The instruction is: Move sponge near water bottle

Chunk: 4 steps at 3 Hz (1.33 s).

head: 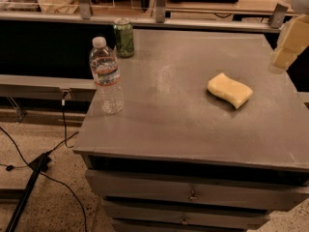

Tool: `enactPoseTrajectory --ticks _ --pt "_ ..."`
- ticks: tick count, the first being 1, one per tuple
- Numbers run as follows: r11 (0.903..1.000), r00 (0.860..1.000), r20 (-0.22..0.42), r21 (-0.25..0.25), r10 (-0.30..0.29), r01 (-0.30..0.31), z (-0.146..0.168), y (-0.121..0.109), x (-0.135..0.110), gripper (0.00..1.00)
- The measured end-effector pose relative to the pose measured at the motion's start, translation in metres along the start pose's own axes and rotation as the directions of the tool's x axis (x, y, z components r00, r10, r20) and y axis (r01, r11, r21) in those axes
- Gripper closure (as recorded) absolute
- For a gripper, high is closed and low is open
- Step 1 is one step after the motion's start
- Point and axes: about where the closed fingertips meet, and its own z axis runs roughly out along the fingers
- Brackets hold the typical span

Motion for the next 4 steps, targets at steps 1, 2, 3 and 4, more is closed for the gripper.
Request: enactPoseTrajectory --ticks 1,2,3,4 --pt "0.9985 0.998 0.035 -0.005 0.054 -0.054 0.017 -0.024 0.005 0.0" --pt "0.9978 0.997 0.033 -0.013 0.066 -0.066 0.023 -0.025 0.004 0.0" --pt "0.9881 0.989 0.047 -0.062 0.143 -0.14 0.042 0.0 0.004 0.0" --pt "0.9634 0.964 0.055 -0.086 0.259 -0.254 0.067 0.03 0.006 0.0"
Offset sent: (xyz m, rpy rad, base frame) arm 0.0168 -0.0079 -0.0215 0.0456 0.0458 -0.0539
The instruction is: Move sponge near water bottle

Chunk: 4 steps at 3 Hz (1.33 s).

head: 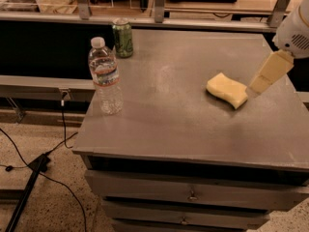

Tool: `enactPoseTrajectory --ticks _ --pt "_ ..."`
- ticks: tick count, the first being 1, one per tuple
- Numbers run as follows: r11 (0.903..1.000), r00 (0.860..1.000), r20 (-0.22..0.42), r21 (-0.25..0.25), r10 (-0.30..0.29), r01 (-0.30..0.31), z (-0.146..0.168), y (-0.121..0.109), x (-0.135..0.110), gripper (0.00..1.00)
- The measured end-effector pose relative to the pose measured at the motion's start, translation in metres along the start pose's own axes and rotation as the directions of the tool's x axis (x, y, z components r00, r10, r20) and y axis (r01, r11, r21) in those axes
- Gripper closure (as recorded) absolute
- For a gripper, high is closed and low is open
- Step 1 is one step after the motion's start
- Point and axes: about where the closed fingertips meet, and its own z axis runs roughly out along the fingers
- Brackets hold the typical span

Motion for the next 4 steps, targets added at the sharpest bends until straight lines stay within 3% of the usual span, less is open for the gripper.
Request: enactPoseTrajectory --ticks 1,2,3,4 --pt "0.9972 0.996 0.043 -0.019 0.073 -0.073 0.032 0.02 0.001 0.0" --pt "0.9922 0.99 0.076 -0.043 0.12 -0.117 0.069 0.024 -0.007 0.0" --pt "0.987 0.985 0.083 -0.07 0.15 -0.144 0.087 0.024 -0.01 0.0" --pt "0.9801 0.981 0.08 -0.103 0.178 -0.17 0.098 0.028 -0.006 0.17"
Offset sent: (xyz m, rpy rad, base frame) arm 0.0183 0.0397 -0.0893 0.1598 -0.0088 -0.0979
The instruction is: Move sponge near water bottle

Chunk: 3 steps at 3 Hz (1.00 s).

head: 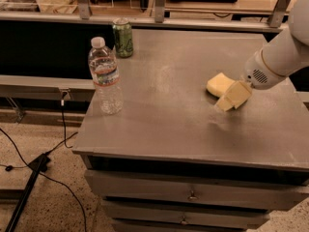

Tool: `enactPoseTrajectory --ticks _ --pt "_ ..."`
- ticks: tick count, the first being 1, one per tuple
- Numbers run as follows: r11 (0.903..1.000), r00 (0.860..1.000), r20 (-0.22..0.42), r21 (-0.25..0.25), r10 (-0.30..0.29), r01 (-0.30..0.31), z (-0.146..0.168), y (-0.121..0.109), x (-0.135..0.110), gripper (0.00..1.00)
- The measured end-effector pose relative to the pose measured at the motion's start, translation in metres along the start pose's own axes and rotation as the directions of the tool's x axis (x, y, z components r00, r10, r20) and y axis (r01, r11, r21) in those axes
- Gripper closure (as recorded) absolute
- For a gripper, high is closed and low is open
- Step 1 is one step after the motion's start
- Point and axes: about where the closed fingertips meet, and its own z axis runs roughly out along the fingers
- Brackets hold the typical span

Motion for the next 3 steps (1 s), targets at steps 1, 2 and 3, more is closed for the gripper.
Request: enactPoseTrajectory --ticks 1,2,3 --pt "1.0 1.0 -0.003 -0.002 -0.005 0.005 0.0007 0.0007 0.0 0.19" --pt "0.9998 0.999 -0.029 -0.005 -0.019 0.019 0.0061 -0.0001 0.0051 0.02" --pt "0.9995 0.999 -0.036 -0.021 -0.024 0.024 0.0084 0.0007 0.0062 0.32"
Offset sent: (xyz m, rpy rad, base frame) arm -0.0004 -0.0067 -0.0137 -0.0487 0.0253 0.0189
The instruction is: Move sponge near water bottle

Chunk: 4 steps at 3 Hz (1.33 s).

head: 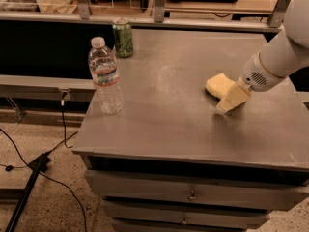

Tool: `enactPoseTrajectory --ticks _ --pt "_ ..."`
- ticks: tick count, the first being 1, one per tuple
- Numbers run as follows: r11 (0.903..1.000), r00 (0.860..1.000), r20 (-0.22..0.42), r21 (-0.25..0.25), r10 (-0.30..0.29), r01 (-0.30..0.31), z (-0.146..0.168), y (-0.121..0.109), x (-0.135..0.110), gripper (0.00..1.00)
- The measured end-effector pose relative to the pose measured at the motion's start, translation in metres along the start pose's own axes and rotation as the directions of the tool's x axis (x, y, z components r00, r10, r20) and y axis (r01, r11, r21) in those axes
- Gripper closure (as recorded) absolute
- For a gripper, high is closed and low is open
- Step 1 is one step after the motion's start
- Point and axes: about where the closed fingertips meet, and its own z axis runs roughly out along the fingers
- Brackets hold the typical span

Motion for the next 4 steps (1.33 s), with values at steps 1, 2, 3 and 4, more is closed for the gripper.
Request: enactPoseTrajectory --ticks 1,2,3,4 --pt "1.0 1.0 -0.001 -0.001 -0.001 0.001 0.001 0.001 0.0 0.55" --pt "0.9999 1.0 -0.006 -0.013 -0.004 0.004 -0.012 0.005 -0.009 0.78" --pt "0.9984 0.998 0.003 -0.015 -0.055 0.055 -0.044 0.028 -0.034 1.0" --pt "0.9944 0.995 -0.006 -0.02 -0.104 0.104 -0.051 0.048 -0.048 1.0"
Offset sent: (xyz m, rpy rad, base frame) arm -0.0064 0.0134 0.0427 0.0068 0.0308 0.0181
